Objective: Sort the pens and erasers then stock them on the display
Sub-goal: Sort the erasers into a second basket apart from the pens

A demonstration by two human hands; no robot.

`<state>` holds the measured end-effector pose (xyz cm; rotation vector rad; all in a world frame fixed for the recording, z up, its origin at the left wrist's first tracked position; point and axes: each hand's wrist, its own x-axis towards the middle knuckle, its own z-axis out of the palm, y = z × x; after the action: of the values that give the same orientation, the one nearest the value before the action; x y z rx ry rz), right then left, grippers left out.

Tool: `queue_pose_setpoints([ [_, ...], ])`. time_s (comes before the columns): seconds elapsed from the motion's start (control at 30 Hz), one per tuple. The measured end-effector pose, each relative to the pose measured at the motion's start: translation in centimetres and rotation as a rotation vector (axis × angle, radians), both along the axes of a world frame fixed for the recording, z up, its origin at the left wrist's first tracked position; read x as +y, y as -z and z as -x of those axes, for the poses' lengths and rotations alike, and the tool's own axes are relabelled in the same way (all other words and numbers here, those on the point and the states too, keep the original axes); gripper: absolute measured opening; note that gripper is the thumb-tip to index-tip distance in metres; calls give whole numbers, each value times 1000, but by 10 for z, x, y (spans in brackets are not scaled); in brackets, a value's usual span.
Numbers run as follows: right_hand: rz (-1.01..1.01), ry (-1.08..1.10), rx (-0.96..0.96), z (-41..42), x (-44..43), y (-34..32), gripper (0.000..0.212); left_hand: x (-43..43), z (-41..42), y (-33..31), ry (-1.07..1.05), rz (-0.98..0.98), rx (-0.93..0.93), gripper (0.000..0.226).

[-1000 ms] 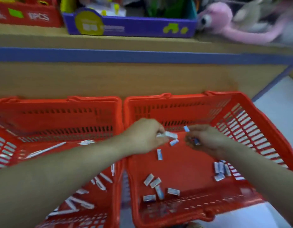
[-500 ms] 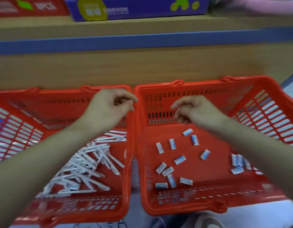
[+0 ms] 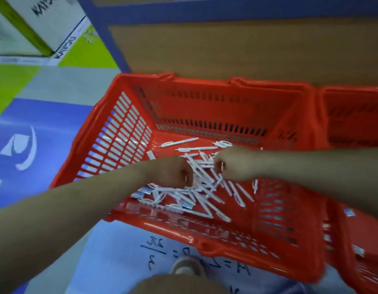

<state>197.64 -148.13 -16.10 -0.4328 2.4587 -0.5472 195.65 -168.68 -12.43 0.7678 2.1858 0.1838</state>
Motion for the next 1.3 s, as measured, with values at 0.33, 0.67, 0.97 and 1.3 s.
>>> queue_pose_setpoints([
  [0.33,14,-184,-254,-49,-87,27,40,-47,27,62,353,273,-181,22],
  [0.67,-214,-134,47,-45,-104,50,33,-82,41,63,695,488,174,39],
  [0.97,-188,51,82,-29,-86,60,37,-89,51,64,654,494,262,59],
  [1.3,317,666,-131,-5,-77,43,15,-88,69,53,-3,114,315,15],
])
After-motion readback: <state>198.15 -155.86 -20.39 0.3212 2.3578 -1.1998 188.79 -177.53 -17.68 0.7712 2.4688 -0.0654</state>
